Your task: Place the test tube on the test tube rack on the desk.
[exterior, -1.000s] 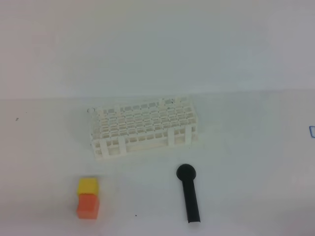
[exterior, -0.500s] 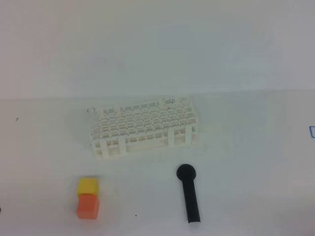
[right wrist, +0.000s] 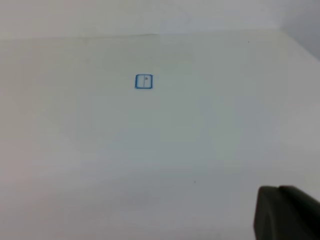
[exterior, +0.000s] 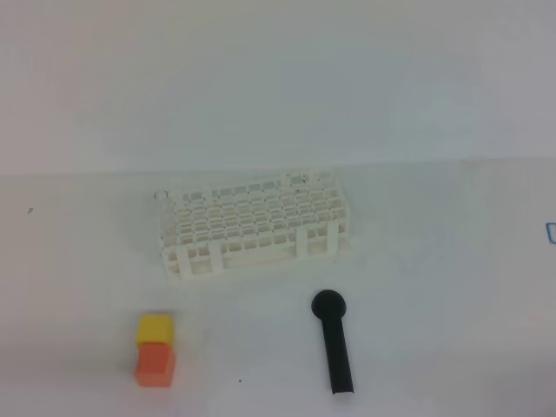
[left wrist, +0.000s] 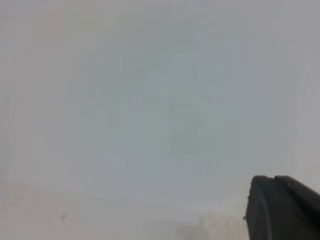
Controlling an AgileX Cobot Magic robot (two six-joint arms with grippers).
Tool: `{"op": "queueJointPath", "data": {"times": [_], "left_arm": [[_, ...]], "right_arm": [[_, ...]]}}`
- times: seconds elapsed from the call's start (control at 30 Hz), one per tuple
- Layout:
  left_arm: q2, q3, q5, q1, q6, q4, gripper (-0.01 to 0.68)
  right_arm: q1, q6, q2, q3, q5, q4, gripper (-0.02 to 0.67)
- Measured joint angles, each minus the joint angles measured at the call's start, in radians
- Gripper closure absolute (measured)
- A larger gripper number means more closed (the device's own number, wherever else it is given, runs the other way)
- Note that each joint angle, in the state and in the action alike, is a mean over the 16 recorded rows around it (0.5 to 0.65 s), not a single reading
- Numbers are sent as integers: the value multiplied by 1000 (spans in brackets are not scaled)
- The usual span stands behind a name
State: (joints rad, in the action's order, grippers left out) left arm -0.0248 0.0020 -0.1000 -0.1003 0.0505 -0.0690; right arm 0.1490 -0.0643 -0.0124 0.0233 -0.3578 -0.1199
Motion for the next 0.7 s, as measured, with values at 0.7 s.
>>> {"op": "queueJointPath", "data": {"times": [0.7], "left_arm": [[1, 32, 342, 1, -332, 239, 673]], "right_arm": [[0, 0, 0, 0, -1, 0, 650]]}}
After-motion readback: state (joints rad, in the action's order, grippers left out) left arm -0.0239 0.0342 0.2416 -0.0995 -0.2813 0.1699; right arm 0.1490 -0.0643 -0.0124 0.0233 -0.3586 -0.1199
